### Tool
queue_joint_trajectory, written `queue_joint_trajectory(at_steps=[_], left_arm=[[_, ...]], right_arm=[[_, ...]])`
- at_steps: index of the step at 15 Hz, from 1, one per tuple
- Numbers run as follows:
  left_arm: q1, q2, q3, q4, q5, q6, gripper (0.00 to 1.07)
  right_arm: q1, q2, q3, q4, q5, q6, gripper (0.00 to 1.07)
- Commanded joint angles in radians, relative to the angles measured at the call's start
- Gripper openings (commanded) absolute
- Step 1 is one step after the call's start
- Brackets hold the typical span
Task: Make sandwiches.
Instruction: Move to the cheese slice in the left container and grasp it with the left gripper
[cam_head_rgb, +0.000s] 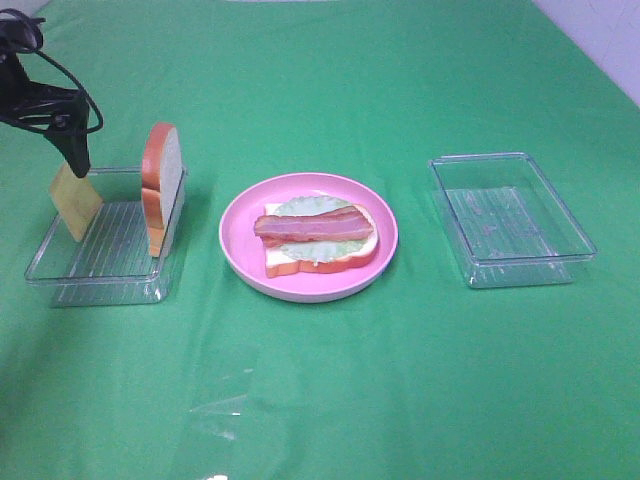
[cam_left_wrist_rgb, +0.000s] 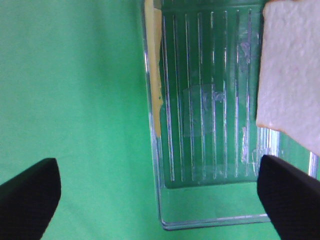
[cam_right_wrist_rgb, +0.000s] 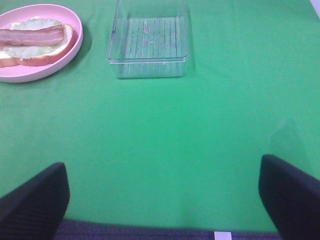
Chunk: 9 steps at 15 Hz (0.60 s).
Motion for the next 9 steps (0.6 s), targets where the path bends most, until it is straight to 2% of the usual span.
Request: queue_joint_trajectory(at_steps=[1,6,9], left_arm=[[0.003,0.041,0.002,-0.010,-0.052,0.001,1.00],[0.003,0.122,-0.025,-0.009,-0.107,-0.006,0.99],[0.003,0.130,-0.039,-0.006,-0.133,-0.009,0.90]], right_arm=[[-0.007,-0.033,0.000,0.000,-0.003,-0.007,0.98],[-0.007,-0.033,0.000,0.000,-0.003,-0.007,0.98],[-0.007,-0.033,0.000,0.000,-0.003,-0.007,0.98]])
